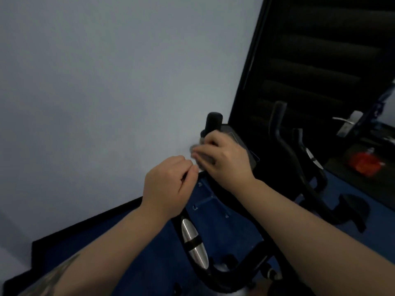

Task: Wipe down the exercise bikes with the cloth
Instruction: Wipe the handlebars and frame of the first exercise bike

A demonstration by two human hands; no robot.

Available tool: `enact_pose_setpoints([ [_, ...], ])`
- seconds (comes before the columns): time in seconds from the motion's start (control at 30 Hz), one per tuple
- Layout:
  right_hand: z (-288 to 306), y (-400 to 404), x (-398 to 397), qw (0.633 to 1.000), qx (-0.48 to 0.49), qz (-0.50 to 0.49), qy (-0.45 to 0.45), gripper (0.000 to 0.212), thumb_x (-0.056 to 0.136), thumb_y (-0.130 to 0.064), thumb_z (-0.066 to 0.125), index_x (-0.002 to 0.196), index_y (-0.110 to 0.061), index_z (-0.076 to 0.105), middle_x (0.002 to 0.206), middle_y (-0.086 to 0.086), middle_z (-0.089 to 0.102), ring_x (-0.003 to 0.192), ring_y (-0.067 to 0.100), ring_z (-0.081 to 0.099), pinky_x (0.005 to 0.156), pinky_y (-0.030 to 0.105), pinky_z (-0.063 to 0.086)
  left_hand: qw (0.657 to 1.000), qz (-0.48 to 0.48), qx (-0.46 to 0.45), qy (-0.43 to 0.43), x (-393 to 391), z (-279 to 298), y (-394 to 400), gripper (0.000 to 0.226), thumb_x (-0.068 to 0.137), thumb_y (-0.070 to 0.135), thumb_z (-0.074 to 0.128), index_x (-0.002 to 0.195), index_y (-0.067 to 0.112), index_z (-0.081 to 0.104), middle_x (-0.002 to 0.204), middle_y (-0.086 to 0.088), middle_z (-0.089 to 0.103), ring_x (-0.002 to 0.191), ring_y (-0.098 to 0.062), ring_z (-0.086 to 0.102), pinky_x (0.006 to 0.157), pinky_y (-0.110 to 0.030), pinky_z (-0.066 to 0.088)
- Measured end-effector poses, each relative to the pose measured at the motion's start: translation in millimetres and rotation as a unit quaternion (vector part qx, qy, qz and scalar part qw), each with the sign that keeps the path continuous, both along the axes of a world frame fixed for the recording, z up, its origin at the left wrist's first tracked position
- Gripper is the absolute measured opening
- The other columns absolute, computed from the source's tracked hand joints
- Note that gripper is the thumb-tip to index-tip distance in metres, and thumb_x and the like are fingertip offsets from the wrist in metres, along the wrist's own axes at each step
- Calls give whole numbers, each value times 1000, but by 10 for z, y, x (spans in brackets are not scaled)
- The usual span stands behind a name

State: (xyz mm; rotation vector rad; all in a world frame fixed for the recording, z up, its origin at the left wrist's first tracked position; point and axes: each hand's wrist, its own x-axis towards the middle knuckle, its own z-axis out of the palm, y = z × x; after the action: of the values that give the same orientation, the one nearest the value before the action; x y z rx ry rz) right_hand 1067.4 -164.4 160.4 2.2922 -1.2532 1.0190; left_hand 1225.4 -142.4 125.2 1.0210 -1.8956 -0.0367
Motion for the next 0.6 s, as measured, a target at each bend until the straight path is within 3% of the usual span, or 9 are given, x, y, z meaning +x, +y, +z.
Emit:
enact_pose_setpoints([
  [0.1, -179, 235, -139, 991, 120, 52, 1, 15, 83, -26, 72, 90, -13, 77, 89, 2, 61, 83, 16, 60, 65, 32, 52, 1000, 3, 3, -12, 12, 11, 0, 33, 94, 30, 37, 61, 23, 36, 57, 10, 34, 53, -10, 34, 48, -13, 20],
  [0.23, -83, 435, -484, 951, 282, 107, -71, 13, 78, -28, 77, 84, -17, 78, 85, -5, 61, 78, 7, 60, 73, 28, 51, 1000, 14, 13, -17, -9, 7, 10, 36, 93, 29, 37, 58, 21, 34, 55, 8, 34, 52, -12, 34, 46, -16, 21],
  [0.3, -34, 359, -486, 940, 251, 62, -222, 7, 78, -25, 77, 80, -18, 76, 84, -1, 64, 79, 8, 62, 76, 28, 51, 999, 32, 10, -27, -19, 6, 17, 37, 93, 28, 38, 57, 18, 36, 54, 6, 37, 52, -15, 36, 45, -21, 22],
  [0.37, -63, 228, -311, 926, 190, -61, -320, 10, 85, -27, 69, 88, -19, 75, 91, 1, 67, 87, 12, 63, 83, 33, 51, 998, 45, -12, -46, -37, 13, 22, 38, 93, 26, 40, 57, 15, 40, 54, 3, 39, 51, -17, 38, 45, -27, 22],
  [0.47, -306, 296, -18, 918, 253, -146, -269, 29, 98, -37, 47, 111, -23, 68, 101, 3, 71, 93, 19, 64, 79, 33, 51, 994, 49, -56, -77, -37, 32, 12, 36, 93, 22, 43, 59, 11, 46, 56, 0, 40, 53, -19, 38, 50, -29, 24],
  [0.6, -254, 661, -393, 942, 286, -104, -142, 28, 97, -37, 49, 94, -20, 72, 77, 3, 71, 74, 18, 64, 69, 38, 53, 994, 49, -59, -74, -41, 33, -3, 36, 93, 21, 42, 61, 9, 50, 58, 0, 41, 55, -18, 37, 53, -31, 26],
])
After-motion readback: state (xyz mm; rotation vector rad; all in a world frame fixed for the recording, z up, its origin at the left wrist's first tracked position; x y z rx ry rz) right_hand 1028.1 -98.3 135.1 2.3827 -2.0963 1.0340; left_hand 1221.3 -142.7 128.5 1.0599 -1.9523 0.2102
